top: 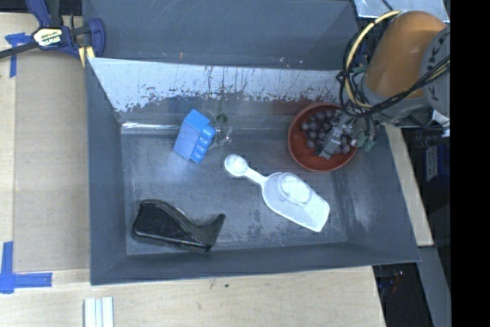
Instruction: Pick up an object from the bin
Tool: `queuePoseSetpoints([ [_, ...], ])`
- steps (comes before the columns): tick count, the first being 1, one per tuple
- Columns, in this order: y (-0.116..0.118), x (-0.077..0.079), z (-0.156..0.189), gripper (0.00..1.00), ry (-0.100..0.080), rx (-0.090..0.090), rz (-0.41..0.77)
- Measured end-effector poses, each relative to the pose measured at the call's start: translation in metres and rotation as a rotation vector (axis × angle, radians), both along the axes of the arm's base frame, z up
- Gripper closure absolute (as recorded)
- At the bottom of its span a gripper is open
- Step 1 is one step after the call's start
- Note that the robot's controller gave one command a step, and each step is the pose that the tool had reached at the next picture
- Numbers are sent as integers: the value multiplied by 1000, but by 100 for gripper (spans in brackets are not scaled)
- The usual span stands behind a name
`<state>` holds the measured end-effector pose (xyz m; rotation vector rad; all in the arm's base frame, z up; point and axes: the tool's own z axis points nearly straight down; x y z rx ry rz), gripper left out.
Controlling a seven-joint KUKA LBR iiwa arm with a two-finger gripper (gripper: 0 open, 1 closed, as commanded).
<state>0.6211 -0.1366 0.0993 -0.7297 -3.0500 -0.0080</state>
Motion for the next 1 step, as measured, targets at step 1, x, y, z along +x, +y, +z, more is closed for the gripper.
queuePoseSetpoints([
  [1, -1, 0, 38, 100, 1, 0, 0],
])
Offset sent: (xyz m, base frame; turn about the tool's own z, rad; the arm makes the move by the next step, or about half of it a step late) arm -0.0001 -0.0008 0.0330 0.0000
